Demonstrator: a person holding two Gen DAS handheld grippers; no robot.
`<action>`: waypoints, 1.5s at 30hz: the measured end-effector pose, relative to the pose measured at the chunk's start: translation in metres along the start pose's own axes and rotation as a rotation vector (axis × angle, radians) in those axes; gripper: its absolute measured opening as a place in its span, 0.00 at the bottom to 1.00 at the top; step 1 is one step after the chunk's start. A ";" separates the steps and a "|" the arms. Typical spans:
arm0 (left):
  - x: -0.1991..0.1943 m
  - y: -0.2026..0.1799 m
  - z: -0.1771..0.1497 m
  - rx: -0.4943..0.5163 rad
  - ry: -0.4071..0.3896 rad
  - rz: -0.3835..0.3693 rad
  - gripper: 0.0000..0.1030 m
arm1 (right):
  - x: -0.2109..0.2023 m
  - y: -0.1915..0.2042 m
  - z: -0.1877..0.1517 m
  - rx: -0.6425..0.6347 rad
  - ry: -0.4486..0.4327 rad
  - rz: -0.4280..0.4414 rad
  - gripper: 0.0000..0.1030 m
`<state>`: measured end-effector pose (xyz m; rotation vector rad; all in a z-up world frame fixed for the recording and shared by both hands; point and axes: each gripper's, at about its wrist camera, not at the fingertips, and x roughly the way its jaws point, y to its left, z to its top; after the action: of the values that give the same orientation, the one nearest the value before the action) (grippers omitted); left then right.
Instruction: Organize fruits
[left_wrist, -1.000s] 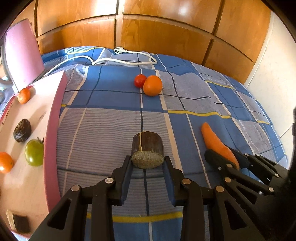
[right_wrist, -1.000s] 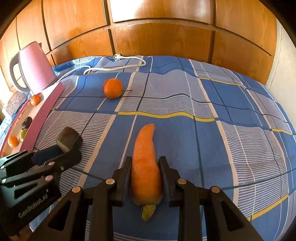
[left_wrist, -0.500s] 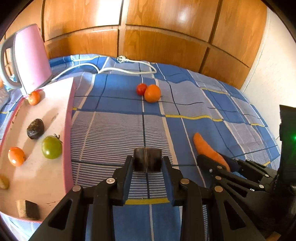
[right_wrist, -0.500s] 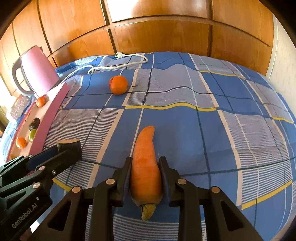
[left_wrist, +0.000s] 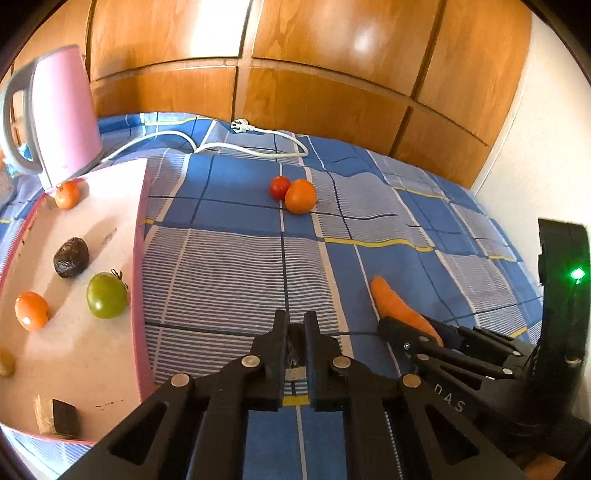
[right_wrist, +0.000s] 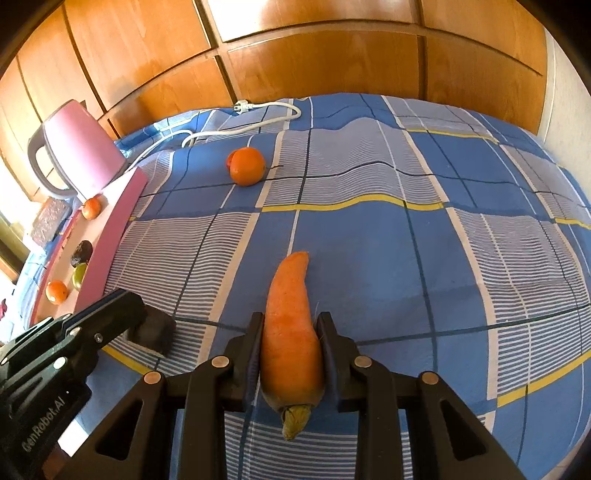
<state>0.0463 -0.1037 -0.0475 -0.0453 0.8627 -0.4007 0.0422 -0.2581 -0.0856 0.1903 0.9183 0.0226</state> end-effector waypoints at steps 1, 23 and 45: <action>0.000 0.002 0.000 -0.007 0.001 -0.009 0.09 | 0.000 0.000 0.000 -0.001 0.000 -0.001 0.28; 0.020 -0.004 -0.010 0.054 0.083 -0.038 0.41 | 0.000 -0.002 -0.004 -0.009 -0.033 0.017 0.28; -0.013 0.007 0.004 0.010 -0.014 0.004 0.34 | -0.005 0.001 0.001 0.013 -0.012 0.042 0.28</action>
<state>0.0441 -0.0930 -0.0366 -0.0372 0.8471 -0.4010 0.0399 -0.2575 -0.0807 0.2212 0.9024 0.0539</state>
